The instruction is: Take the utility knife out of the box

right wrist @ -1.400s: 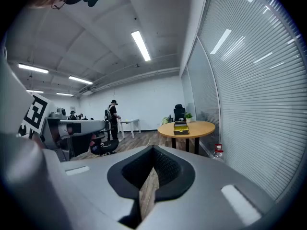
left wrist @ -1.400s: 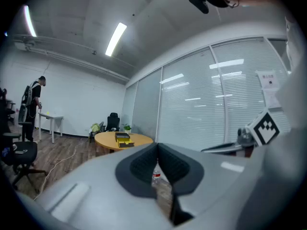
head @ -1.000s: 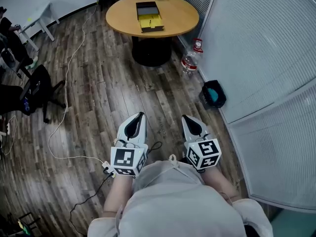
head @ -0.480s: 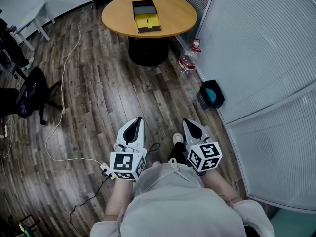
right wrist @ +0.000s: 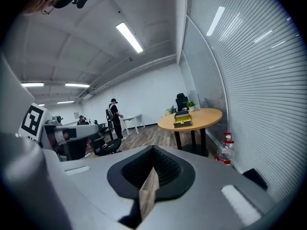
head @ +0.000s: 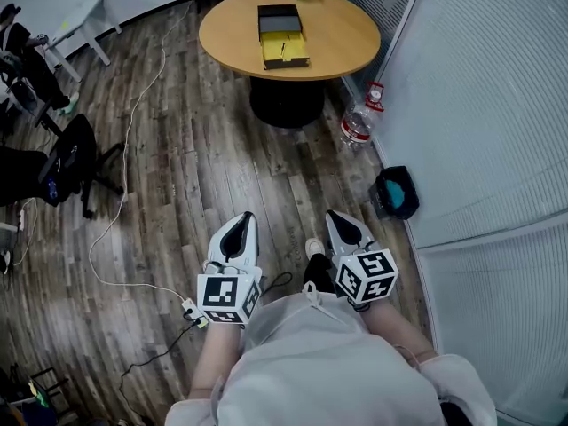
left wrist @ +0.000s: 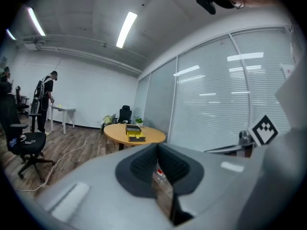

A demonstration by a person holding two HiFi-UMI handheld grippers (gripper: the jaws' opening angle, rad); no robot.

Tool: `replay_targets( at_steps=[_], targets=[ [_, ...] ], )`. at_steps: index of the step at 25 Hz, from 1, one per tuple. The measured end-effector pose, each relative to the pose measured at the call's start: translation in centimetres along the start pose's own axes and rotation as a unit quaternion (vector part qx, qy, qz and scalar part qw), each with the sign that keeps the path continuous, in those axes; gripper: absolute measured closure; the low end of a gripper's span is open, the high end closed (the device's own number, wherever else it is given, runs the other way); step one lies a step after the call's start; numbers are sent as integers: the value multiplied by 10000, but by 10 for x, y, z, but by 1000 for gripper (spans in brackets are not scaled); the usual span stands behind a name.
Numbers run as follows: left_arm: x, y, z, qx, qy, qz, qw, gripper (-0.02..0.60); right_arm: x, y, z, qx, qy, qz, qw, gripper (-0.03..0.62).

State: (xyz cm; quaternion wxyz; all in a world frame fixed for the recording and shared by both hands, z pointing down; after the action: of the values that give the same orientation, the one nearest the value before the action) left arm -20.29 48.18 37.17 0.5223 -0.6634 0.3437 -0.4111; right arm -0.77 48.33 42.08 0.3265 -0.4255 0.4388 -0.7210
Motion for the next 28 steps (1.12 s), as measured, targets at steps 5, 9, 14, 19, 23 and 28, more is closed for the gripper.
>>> replay_targets(
  at_steps=[5,9,14,19,23,28],
  targets=[
    [75,19,6,34,217,78,9997,575,48,45,59,-62,254,50,9996,595],
    [138,35,11,29,370,100,9993,575,84,81,110,-175,361,81,9992,595],
    [217,45,18,27,455,132,9989,575,126,112,172,-333,431,79,9985,595],
    [276,44,27,-32,410,-84,9991,575,156,123,217,-243,442,-139,9986,595],
    [309,44,20,-34,396,-220,9990,575,178,124,240,-109,374,-249,9989,595],
    [354,41,-2,-178,379,-288,9987,575,215,128,263,-83,268,-343,9990,595]
  ],
)
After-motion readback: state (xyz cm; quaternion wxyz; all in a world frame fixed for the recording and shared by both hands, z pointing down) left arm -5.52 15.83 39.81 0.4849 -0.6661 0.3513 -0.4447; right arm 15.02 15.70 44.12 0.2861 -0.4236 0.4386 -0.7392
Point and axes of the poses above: the fingertips, and each gripper's own axes: x forward along the fingers, z to its right, y out of its top, the point moved 4 cm from there along -x, backward along the fingers, and after that the axes turned 1 degree about z, right-handed, at the moved point
